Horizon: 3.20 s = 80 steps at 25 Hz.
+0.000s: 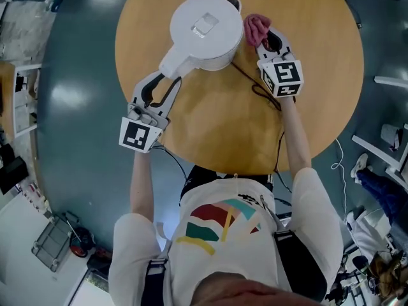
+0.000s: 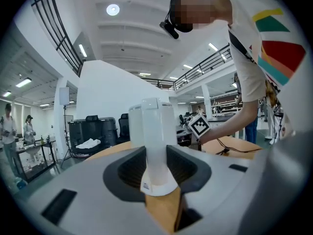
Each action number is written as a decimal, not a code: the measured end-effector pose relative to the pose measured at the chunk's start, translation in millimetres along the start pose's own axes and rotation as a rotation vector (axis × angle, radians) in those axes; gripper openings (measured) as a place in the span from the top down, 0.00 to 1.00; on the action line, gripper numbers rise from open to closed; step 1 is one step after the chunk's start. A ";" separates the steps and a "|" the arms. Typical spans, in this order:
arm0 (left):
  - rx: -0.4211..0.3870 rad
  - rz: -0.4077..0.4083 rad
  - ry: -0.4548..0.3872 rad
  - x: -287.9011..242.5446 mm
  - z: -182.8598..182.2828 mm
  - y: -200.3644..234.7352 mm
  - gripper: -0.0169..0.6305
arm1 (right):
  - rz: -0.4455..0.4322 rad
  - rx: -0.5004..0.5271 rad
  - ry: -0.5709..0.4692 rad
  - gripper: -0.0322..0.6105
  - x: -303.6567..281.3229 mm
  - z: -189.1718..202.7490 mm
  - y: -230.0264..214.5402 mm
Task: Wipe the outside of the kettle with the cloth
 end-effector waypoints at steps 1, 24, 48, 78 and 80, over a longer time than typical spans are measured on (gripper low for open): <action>-0.009 0.013 0.001 0.9 1.4 -10.8 0.70 | 0.012 0.004 -0.001 0.88 10.4 -0.7 -1.4; -0.045 0.079 0.092 -0.7 2.4 -115.8 0.77 | -0.080 0.814 0.202 0.88 106.9 -190.7 115.7; -0.019 0.115 0.039 -4.0 -0.9 -114.5 0.77 | -0.258 1.358 0.724 0.88 36.9 -173.6 171.6; 0.054 -0.266 0.023 81.3 11.7 -61.4 0.77 | -0.108 1.406 0.530 0.88 151.5 -124.9 223.2; 0.056 -0.284 0.025 91.0 12.4 -56.9 0.77 | -0.103 1.383 0.522 0.88 156.4 -121.3 226.4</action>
Point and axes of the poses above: the fingertips, and each gripper's own axes: x backward along the fingers, y to its left, z out of its underside, the point moved 1 cm from there along x, backward along the fingers, and after that the axes turned 10 degrees about y, right-handed, at the moved point
